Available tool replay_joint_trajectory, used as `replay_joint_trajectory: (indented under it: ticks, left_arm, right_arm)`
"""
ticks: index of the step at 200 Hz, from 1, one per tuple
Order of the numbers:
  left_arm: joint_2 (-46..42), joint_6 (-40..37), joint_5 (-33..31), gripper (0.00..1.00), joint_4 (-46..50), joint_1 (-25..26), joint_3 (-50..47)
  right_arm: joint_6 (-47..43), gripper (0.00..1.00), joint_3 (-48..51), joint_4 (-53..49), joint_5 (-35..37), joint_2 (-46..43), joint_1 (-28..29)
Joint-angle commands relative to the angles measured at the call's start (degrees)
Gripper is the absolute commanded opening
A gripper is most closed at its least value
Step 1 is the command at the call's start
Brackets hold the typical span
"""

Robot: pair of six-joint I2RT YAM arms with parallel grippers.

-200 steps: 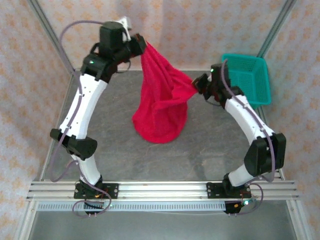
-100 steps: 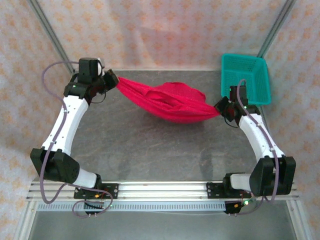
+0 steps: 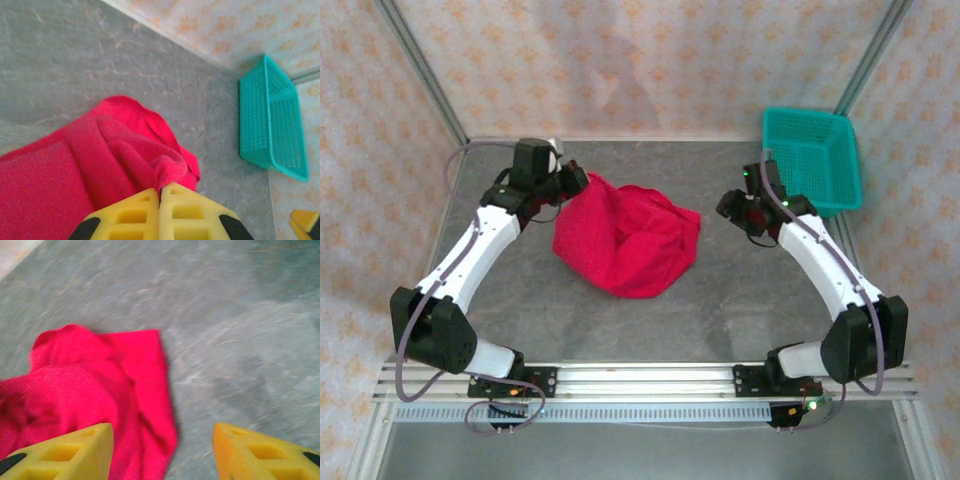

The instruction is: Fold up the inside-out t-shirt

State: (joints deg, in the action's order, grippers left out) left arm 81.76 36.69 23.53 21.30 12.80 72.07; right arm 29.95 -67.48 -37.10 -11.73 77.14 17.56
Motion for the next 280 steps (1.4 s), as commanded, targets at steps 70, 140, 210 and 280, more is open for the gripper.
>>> replay_joint_trajectory:
  ticks: [70,140,210,280]
  left_arm:
    - [-4.85,-1.79,-5.94,0.0,1.97,-0.89,-1.17]
    - [-9.8,-0.65,-3.02,0.0,2.48,-7.37,-6.33]
    - [-7.89,-1.3,-0.84,0.0,4.83,-17.09,-3.65]
    - [-5.9,5.5,0.92,0.0,-5.63,-11.31,-11.82]
  right_arm:
    - [5.65,0.57,-15.65,12.4,-3.01,27.52,23.48]
    - [3.53,0.06,-29.24,5.42,0.54,42.24,23.6]
    - [-1.4,0.0,-16.94,1.29,-3.82,4.22,12.12]
    - [6.55,0.0,17.81,19.16,-16.26,-7.48,-0.96]
